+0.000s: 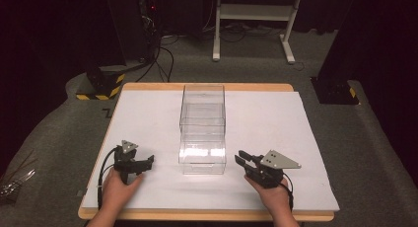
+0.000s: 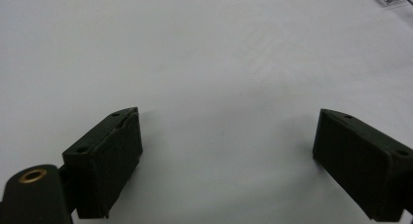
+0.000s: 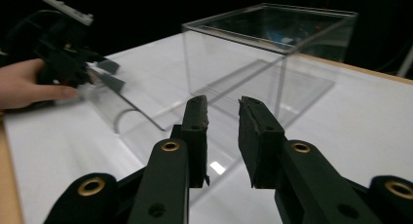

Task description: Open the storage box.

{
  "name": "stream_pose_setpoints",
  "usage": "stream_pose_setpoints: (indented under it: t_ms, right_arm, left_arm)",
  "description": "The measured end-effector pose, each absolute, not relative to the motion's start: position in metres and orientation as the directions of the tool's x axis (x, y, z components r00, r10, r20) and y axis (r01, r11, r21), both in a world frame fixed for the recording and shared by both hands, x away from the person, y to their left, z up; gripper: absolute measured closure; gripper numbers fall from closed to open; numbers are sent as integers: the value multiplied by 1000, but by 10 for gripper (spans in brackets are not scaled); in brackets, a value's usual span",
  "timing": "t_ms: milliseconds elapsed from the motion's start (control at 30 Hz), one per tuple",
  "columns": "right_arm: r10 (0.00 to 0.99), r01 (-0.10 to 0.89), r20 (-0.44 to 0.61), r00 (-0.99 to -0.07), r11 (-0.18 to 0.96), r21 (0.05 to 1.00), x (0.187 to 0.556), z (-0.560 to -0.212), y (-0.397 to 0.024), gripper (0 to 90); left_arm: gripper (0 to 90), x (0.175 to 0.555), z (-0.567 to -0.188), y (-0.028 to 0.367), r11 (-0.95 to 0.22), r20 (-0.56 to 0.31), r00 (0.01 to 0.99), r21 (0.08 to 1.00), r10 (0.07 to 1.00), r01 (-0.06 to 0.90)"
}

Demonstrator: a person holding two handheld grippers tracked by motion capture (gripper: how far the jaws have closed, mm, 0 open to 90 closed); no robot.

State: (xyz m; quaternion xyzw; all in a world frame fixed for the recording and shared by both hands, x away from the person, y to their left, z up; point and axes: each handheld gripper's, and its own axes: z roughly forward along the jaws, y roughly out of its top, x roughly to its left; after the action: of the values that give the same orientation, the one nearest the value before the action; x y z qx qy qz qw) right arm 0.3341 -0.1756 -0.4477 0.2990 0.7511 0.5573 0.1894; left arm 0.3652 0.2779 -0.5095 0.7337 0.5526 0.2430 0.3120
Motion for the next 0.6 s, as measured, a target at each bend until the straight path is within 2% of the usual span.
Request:
stream_pose_setpoints:
  t_ms: [267, 600]
  right_arm:
    - [768, 301, 21, -640, 226, 926, 350, -460, -199, 674]
    - [839, 401, -23, -543, 283, 871, 367, -485, -212, 618]
  left_arm:
    - [111, 365, -510, 278, -194, 11, 271, 726, 963, 659]
    - [111, 365, -510, 278, -194, 11, 271, 726, 963, 659]
